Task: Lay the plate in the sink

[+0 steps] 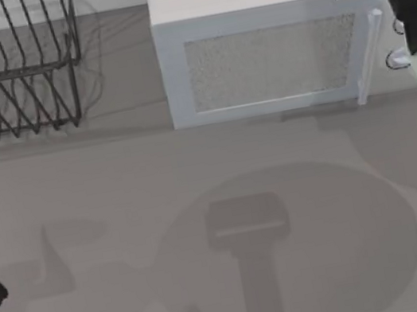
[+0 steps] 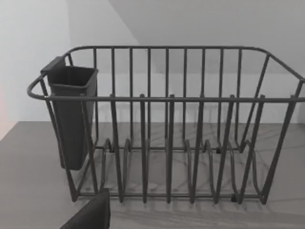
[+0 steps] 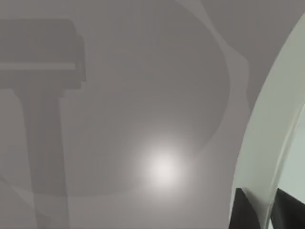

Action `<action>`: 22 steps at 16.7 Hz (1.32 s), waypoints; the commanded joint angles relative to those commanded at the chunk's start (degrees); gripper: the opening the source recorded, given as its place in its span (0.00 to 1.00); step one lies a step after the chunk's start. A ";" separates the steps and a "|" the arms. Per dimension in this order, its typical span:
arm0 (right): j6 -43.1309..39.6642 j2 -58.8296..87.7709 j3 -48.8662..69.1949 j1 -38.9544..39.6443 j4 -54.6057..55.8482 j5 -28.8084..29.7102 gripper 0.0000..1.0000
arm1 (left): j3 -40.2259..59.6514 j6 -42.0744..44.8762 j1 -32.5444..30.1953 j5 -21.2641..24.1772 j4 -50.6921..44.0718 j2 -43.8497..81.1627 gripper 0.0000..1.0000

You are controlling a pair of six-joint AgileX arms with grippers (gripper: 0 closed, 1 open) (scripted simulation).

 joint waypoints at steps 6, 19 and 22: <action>-0.20 0.09 0.44 -0.24 -0.42 0.03 0.00 | 0.00 0.00 0.00 0.00 0.00 0.00 1.00; -15.76 25.41 31.43 -20.20 -2.59 1.51 0.00 | 0.00 0.00 0.00 0.00 0.00 0.00 1.00; -20.73 35.17 39.87 -24.39 -3.48 1.26 0.00 | 0.00 0.00 0.00 0.00 0.00 0.00 1.00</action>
